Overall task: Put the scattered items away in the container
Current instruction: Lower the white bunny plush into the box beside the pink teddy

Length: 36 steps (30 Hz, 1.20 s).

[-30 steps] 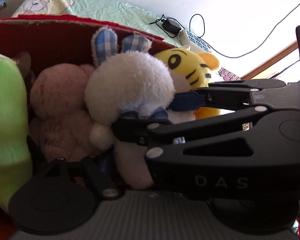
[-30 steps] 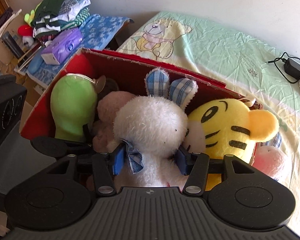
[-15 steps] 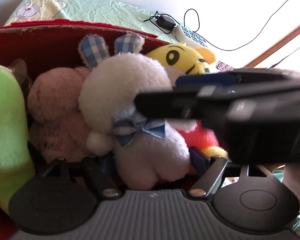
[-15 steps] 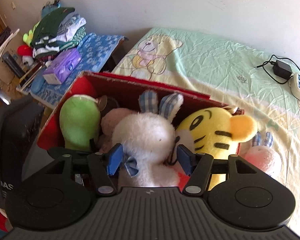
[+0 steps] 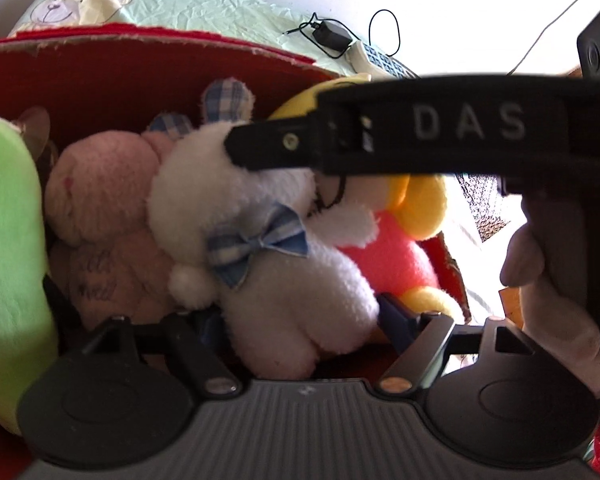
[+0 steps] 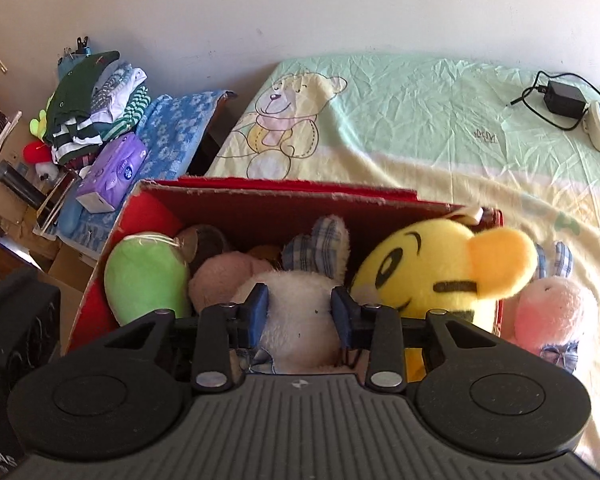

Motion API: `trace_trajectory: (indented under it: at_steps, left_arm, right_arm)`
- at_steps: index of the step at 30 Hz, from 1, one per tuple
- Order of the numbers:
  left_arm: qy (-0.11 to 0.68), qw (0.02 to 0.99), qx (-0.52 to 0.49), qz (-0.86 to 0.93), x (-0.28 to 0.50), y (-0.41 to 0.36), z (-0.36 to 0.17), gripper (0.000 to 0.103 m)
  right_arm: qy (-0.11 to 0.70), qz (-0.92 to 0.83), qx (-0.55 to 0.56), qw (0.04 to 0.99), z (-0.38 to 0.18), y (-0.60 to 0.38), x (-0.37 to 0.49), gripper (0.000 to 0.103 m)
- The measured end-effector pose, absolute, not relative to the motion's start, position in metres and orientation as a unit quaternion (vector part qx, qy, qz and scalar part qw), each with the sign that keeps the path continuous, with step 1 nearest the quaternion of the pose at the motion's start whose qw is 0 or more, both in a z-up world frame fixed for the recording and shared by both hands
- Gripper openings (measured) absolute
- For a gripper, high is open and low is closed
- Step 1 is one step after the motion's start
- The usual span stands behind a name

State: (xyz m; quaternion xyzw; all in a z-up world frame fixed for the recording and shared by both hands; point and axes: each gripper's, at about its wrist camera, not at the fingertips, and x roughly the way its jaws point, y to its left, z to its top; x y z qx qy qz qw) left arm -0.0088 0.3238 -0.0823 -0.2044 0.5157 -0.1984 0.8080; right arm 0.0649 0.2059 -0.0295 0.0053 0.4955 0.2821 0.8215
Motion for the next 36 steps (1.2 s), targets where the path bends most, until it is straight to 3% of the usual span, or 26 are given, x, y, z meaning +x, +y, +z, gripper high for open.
trace_trajectory:
  at_steps: [6, 18, 36]
  left_arm:
    - [0.526, 0.805, -0.195, -0.195, 0.001, 0.319, -0.083, 0.084]
    - [0.527, 0.810, -0.166, -0.198, 0.004, 0.312, -0.080, 0.084]
    - [0.527, 0.813, -0.147, -0.196, -0.009, 0.314, -0.079, 0.085]
  right_arm:
    - [0.489, 0.281, 0.014, 0.825, -0.033, 0.203, 0.066, 0.036]
    - [0.452, 0.279, 0.043, 0.846, -0.024, 0.190, 0.052, 0.038]
    - [0.464, 0.250, 0.046, 0.849, -0.037, 0.185, 0.032, 0.034]
